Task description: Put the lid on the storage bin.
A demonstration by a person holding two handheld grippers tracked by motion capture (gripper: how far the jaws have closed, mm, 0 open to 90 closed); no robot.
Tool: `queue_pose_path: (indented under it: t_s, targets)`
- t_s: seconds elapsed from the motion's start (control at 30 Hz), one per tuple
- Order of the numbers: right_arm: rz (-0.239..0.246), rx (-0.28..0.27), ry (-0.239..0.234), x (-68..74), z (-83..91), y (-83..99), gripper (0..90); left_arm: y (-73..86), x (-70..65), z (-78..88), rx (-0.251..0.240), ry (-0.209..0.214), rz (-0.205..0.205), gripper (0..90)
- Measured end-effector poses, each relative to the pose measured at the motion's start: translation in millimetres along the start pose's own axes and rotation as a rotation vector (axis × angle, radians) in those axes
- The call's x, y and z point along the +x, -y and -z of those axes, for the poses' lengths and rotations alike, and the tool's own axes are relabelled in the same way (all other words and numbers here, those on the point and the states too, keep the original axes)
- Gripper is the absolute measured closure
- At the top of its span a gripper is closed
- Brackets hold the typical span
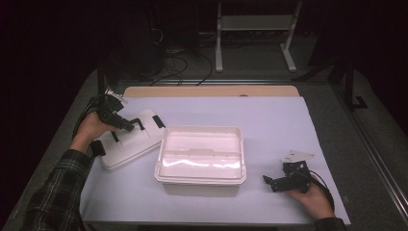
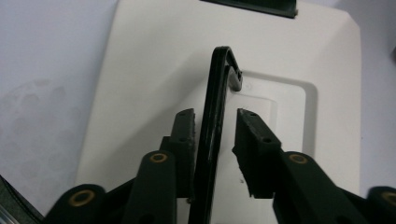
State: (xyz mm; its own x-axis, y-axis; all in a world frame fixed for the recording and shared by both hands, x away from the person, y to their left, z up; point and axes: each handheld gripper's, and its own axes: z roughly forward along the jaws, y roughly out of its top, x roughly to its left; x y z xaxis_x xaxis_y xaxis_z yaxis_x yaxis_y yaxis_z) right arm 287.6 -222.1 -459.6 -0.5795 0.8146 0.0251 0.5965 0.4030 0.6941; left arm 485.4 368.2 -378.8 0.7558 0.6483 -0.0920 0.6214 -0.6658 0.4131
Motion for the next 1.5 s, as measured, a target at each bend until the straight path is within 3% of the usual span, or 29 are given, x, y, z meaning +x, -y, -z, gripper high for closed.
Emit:
queue_pose_path:
  t_s: [0.1, 0.23, 0.53, 1.07, 1.23, 1.5]
  targets:
    - [0.000, 0.000, 0.000, 0.0, 0.0, 0.0, 1.5, 1.2, 0.6, 3.0, -0.009, 0.018, 0.003, 77.7]
    - [-0.001, 0.001, 0.000, 0.0, 0.1, 0.0, 1.5, 0.9, -2.2, 4.2, -0.003, 0.059, -0.006, 81.4]
    - [-0.001, 0.000, 0.000, 0.0, 0.1, 0.0, 1.5, -3.7, -10.5, 15.5, 0.010, 0.037, -0.016, 84.0]
    - [0.000, 0.001, 0.000, -0.1, 0.1, 0.1, 1.6, -15.2, -28.9, 80.6, -0.043, 0.035, -0.059, 84.1]
    - [0.000, 0.000, 0.000, -0.1, 0.0, 0.1, 1.6, -20.0, -39.1, 106.1, -0.082, 0.049, -0.086, 84.1]
    - [-0.001, -0.001, 0.000, -0.1, 0.0, 0.1, 1.6, -32.2, -61.9, 130.2, -0.126, 0.090, -0.154, 84.1]
